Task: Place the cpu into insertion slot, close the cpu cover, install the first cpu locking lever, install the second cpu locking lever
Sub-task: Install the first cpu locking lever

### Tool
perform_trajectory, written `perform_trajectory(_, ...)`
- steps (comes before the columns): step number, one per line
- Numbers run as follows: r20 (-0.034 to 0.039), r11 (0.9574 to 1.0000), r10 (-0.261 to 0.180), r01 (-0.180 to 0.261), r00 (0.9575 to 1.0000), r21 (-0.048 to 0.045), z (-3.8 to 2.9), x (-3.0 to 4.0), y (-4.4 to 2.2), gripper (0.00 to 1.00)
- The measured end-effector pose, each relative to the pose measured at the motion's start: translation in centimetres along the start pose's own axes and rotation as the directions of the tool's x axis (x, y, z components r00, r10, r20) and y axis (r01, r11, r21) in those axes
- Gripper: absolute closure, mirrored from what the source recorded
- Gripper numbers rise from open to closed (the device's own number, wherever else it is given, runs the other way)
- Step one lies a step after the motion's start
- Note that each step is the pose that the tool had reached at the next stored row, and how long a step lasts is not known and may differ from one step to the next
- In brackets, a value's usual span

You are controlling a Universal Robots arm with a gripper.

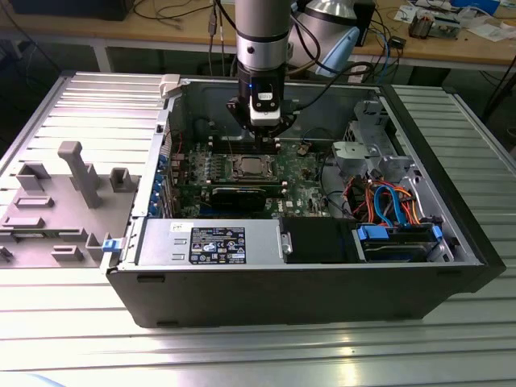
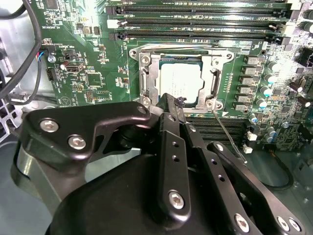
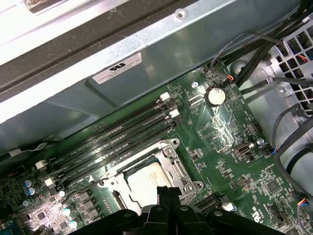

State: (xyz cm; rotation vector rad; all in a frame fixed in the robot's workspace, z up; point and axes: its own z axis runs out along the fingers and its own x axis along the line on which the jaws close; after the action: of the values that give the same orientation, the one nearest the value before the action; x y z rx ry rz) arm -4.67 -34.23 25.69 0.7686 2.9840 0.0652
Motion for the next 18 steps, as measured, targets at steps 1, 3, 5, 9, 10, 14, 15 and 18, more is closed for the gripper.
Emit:
perform_trajectory(1,-0.0009,1.0,-0.008,0.008,1.0,-0.0001,0.0,0.0,0.0,0.89)
perform_trajectory(3,-0.0099,0.9981,-0.062,0.062,0.998,0.0002,0.01,0.0,0.0,0.89)
perform_trajectory(5,-0.016,0.993,-0.118,0.118,0.9929,-0.0012,0.01,0.0,0.0,0.89)
perform_trajectory(9,-0.0225,0.9783,-0.207,0.207,0.978,-0.0055,0.03,0.02,-0.01,0.89)
perform_trajectory(10,-0.0229,0.9763,-0.216,0.216,0.976,-0.0059,0.02,0.03,-0.02,0.89)
perform_trajectory(14,-0.023,0.9762,-0.217,0.217,0.9759,-0.0061,0.02,0.04,-0.02,0.89)
perform_trajectory(15,-0.023,0.9762,-0.217,0.217,0.9759,-0.0061,0.02,0.04,-0.02,0.89)
perform_trajectory(18,-0.023,0.9762,-0.217,0.217,0.9759,-0.0062,0.02,0.04,-0.02,0.89)
